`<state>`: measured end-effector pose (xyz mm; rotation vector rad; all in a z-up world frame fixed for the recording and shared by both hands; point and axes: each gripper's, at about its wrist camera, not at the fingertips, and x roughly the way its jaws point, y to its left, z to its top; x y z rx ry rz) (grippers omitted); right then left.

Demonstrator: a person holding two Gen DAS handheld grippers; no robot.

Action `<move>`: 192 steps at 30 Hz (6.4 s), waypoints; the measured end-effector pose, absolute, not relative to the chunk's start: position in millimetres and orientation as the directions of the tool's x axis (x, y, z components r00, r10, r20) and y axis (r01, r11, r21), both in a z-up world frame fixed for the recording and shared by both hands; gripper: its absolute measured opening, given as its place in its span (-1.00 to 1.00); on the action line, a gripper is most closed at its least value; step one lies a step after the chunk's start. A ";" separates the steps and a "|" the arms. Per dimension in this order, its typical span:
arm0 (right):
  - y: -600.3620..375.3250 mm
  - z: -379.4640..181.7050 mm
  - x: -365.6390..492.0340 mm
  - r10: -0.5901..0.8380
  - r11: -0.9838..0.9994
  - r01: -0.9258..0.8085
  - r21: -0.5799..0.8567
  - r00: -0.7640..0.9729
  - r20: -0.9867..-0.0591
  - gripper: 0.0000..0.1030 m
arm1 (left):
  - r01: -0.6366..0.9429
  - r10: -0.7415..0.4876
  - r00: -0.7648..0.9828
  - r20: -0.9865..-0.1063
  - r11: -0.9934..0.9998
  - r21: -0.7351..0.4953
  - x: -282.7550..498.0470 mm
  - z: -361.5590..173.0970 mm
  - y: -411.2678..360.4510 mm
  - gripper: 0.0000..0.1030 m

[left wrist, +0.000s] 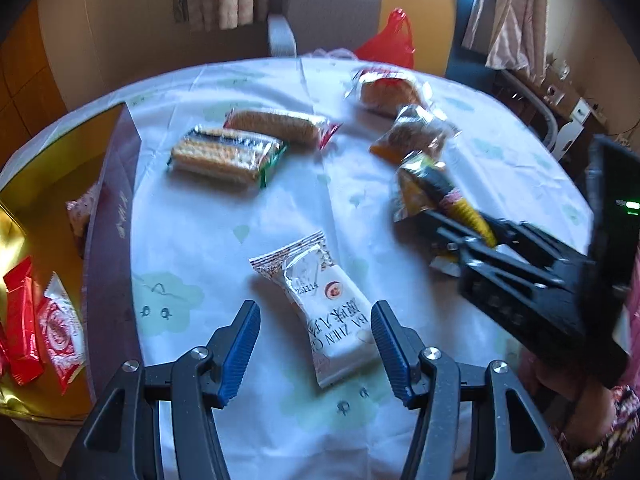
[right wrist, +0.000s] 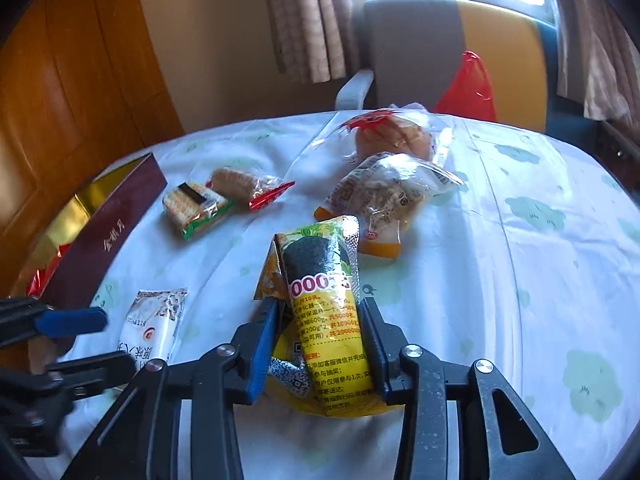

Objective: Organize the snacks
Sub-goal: 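Lower the left tool onto the white 'BA ZHEN' packet and grasp it, then carry the white packet into the gold tin and open the left tool, then lower the yellow packet into the tin and open the right tool, then grasp the green-ended cracker packet with the left tool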

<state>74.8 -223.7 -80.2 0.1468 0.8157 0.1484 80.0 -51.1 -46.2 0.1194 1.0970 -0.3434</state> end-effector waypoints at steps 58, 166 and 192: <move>-183.1 -57.4 39.7 0.256 0.937 -0.018 0.350 0.716 -0.649 -0.31 | 0.334 -0.415 0.603 -0.682 0.907 -0.256 56.1 4.6 32.2 -0.35; -135.3 -60.1 59.7 0.221 0.973 -0.102 0.208 0.685 -0.694 -0.16 | 0.081 -0.311 0.631 -0.710 0.937 -0.339 66.8 12.0 131.8 -0.16; -208.9 -75.9 52.4 0.038 0.983 0.087 0.163 0.767 -0.640 0.04 | -0.065 -0.175 0.460 -0.871 0.971 -0.229 232.7 -41.8 -22.1 0.11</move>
